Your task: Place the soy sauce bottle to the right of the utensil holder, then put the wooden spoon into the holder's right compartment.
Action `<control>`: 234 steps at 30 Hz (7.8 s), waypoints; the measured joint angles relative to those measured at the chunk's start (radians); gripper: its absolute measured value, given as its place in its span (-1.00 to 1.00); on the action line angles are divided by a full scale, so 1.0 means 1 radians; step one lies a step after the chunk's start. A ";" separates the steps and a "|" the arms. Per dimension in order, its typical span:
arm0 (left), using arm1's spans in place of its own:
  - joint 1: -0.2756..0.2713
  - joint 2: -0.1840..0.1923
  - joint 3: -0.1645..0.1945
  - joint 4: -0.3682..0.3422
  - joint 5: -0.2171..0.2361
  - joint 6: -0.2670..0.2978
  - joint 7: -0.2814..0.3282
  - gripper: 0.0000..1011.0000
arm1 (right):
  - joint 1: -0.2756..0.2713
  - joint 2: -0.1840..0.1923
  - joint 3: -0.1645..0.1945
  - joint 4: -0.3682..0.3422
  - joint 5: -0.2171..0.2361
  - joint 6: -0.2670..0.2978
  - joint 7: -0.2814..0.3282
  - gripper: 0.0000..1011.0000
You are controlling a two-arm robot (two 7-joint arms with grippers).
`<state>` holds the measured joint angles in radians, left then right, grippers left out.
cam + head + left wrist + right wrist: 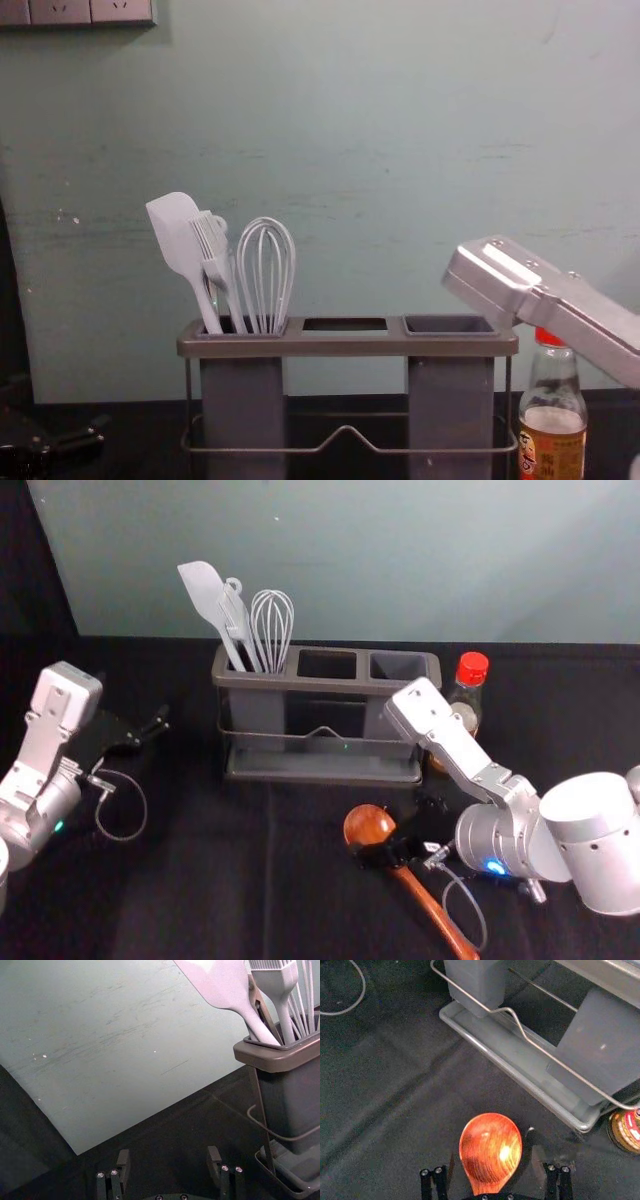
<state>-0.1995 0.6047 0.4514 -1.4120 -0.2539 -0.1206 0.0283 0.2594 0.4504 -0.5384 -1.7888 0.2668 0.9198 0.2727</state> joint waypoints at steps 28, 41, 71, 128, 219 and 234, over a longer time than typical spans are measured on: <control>0.000 0.000 0.000 0.000 0.000 0.000 0.000 0.99 | 0.056 -0.073 -0.038 0.088 -0.086 0.025 0.034 0.98; 0.000 0.000 0.000 0.000 0.000 0.000 0.000 0.99 | 0.053 -0.090 -0.030 0.109 -0.111 0.023 0.050 0.98; 0.000 0.000 0.000 0.000 0.000 0.000 0.000 0.99 | -0.020 -0.072 0.053 -0.018 -0.156 -0.009 0.087 0.66; 0.000 0.000 0.000 0.000 0.000 0.000 0.000 0.99 | -0.152 -0.182 0.293 0.026 -0.064 -1.157 0.059 0.66; 0.000 0.000 0.000 0.000 0.000 0.000 0.000 0.99 | 0.115 -0.326 0.257 0.544 -0.124 -1.233 0.048 0.67; 0.000 0.000 0.000 0.000 0.000 0.000 0.000 0.99 | 0.074 -0.313 0.259 0.451 -0.112 -1.191 0.038 0.98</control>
<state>-0.1995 0.6047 0.4514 -1.4120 -0.2539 -0.1205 0.0283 0.3331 0.1374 -0.2792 -1.3374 0.1550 -0.2711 0.3112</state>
